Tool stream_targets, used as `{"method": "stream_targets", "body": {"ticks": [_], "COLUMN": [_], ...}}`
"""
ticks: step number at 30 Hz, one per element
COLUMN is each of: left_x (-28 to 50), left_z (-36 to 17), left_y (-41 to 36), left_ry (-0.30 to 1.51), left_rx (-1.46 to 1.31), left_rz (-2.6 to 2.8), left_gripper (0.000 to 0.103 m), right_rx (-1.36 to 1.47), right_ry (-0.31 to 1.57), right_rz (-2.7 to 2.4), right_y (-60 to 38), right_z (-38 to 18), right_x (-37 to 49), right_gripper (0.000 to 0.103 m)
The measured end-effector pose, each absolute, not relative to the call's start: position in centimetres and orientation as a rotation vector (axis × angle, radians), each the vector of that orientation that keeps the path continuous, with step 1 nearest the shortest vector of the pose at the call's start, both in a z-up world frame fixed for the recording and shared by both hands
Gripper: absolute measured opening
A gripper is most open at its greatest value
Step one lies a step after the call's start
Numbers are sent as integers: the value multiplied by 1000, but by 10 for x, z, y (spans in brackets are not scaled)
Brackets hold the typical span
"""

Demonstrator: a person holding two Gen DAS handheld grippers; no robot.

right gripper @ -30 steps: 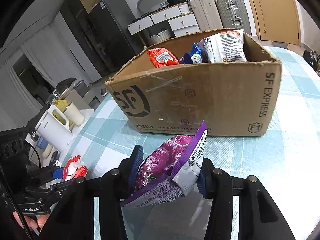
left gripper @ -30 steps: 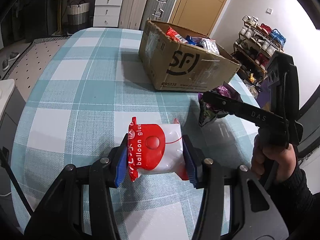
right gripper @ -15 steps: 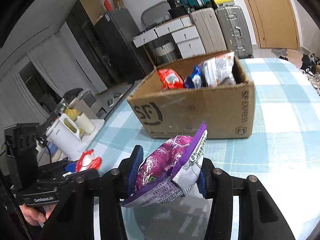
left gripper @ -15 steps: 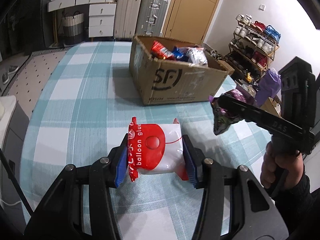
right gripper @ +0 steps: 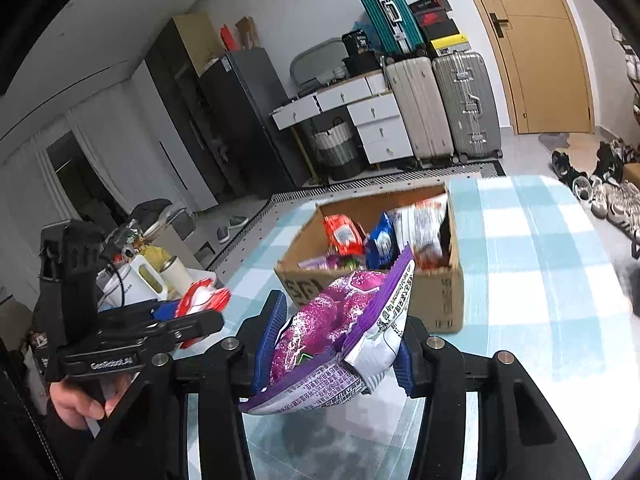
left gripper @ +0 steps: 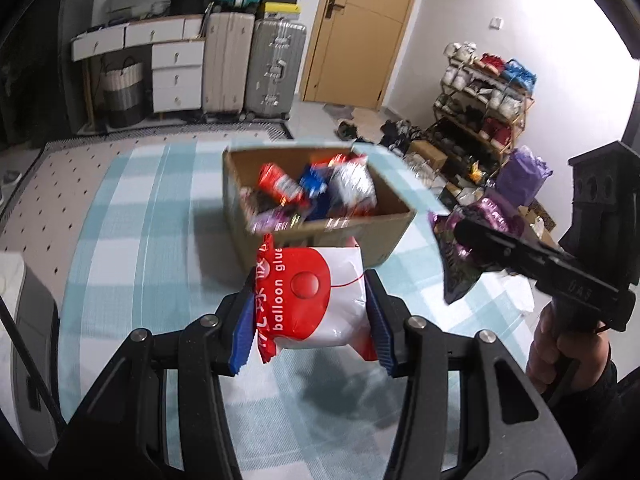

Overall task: Organize snacks
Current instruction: 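Carry both packets over the box and release them inside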

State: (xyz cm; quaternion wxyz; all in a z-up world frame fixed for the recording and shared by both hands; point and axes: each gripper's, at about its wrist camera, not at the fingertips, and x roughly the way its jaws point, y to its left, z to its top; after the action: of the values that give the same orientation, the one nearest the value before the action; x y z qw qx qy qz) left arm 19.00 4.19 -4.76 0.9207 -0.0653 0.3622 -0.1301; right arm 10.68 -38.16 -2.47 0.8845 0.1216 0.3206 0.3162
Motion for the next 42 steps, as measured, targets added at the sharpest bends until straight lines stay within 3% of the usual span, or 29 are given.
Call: {"method": "stream_targets", "body": {"ticks": [21,31,42], "left_x": [285,345,406], "left_z": [25,22,-34], "left_y": [26,25,31], "left_ry": [735,765,851], "left_rx": [-96,-85,-111], "left_rz": [-299,-278,-271], "left_gripper": [46,46,46], "right_rx": [183,183,244], "right_ry": [576,600,685], "right_rz": [653,622,604], "right_y": [-365,-349,-340], "right_z": [72,65,15], "right_x": [176,227,282], "right_gripper": [48,48,48]}}
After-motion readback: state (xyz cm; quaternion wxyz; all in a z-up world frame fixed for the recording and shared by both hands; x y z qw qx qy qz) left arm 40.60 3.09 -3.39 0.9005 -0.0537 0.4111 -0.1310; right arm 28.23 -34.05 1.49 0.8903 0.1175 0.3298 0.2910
